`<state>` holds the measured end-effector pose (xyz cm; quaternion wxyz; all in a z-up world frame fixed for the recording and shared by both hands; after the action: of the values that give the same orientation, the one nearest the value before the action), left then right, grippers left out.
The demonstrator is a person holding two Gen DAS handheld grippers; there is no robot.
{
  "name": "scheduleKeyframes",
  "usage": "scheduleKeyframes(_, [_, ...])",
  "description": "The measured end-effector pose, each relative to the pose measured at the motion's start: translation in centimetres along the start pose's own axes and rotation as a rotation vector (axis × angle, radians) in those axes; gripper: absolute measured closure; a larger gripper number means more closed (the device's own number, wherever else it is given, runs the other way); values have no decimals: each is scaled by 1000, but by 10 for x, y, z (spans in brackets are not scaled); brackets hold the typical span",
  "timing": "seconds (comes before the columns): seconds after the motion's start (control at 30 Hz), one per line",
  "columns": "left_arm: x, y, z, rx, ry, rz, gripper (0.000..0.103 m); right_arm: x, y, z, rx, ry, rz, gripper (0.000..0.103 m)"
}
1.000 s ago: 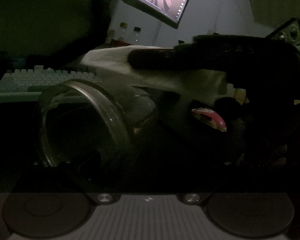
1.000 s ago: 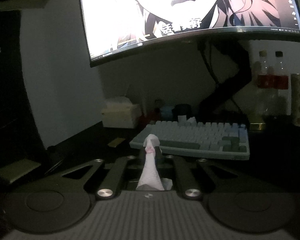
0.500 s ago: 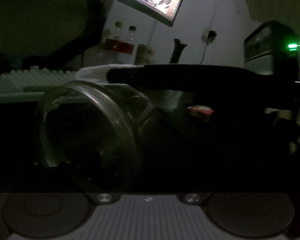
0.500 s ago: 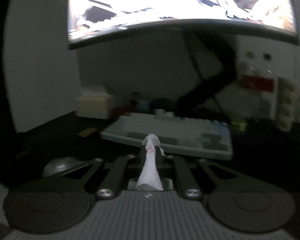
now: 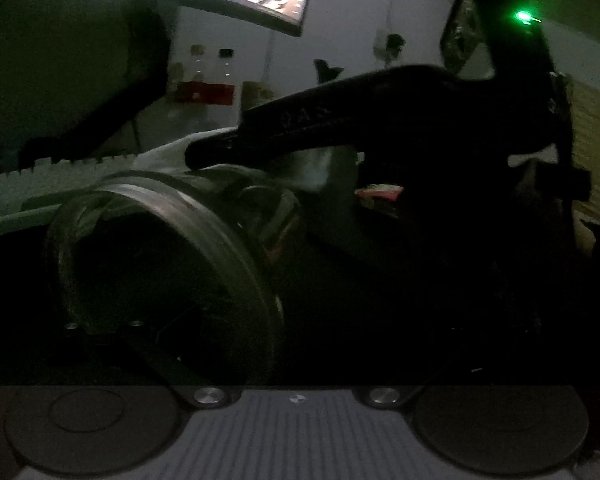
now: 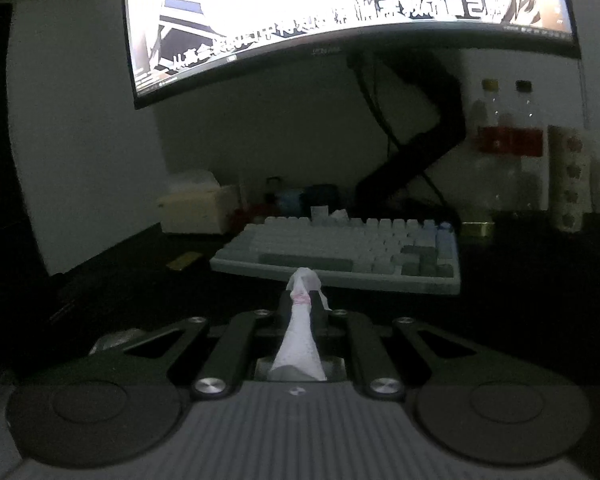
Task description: Clean container
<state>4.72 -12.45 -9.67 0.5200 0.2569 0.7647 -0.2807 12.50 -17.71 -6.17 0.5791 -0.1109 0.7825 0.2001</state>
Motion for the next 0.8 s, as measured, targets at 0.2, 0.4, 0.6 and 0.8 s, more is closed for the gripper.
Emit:
scheduleKeyframes(0.2, [-2, -13, 1, 21, 4, 17, 0, 5, 22, -23, -225, -33, -23, 94])
scheduleKeyframes(0.4, [-5, -24, 3, 23, -4, 20, 0, 1, -9, -14, -47, -19, 0, 94])
scheduleKeyframes(0.6, [-9, -15, 0, 23, 4, 31, 0, 5, 19, -19, -239, -39, -31, 94])
scheduleKeyframes(0.8, [-4, -19, -3, 25, 9, 36, 0, 2, -6, -7, -147, -4, 25, 94])
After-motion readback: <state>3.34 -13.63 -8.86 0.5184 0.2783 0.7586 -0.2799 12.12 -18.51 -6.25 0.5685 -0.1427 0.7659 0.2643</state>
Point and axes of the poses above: each gripper's, at about its wrist camera, not at the fingertips, and z roughly the way its jaws point, y to its left, x to its underside, the point moved 2 cm from there along z, roughly the way its jaws point, and after that the axes turned 9 degrees about -y, right-handed, at the moved point
